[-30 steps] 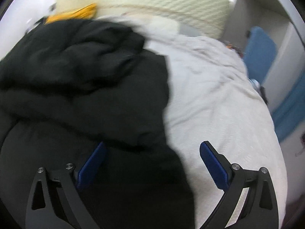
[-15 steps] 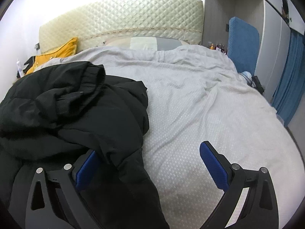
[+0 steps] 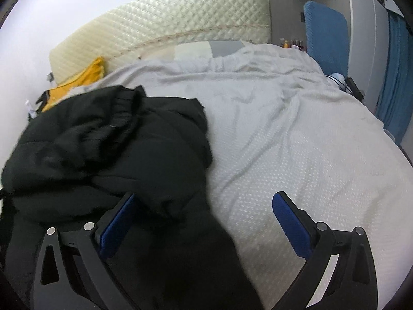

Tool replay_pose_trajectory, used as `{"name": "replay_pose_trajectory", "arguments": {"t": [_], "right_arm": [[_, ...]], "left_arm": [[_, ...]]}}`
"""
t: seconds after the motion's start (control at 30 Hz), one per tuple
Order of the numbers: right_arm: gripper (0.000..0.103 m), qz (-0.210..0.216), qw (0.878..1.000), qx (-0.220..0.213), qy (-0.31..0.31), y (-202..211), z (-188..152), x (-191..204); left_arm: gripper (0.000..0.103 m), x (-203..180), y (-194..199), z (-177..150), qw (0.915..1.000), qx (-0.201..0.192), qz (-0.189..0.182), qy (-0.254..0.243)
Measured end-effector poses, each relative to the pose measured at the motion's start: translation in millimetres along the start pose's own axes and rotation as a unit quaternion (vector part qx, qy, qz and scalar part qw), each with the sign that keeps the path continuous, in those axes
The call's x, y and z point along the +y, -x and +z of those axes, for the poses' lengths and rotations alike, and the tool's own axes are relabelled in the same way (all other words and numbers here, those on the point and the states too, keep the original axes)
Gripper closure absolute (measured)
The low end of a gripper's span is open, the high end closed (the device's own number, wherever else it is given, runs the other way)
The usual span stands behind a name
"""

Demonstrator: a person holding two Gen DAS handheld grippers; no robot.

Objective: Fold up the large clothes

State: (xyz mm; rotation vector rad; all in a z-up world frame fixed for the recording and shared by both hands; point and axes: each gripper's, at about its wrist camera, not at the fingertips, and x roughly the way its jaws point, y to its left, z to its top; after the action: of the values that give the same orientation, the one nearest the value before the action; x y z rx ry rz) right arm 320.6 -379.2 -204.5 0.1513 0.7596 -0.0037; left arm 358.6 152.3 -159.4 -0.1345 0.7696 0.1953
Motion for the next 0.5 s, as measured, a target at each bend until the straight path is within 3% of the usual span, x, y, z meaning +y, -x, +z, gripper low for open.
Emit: {"name": "replay_pose_trajectory", "arguments": {"t": [0.3,0.5], "right_arm": [[0.001,0.058,0.997,-0.035,0.023,69.2,18.1,43.9],[0.001,0.094,0.991,-0.09,0.031,143.7,49.1,74.5]], "left_arm": [[0.028,-24.5,70.2,18.5,0.9977,-0.047,-0.048,-0.01],[0.028,-48.0,143.8,39.6,0.9934,-0.081,-0.078,-0.025]]}}
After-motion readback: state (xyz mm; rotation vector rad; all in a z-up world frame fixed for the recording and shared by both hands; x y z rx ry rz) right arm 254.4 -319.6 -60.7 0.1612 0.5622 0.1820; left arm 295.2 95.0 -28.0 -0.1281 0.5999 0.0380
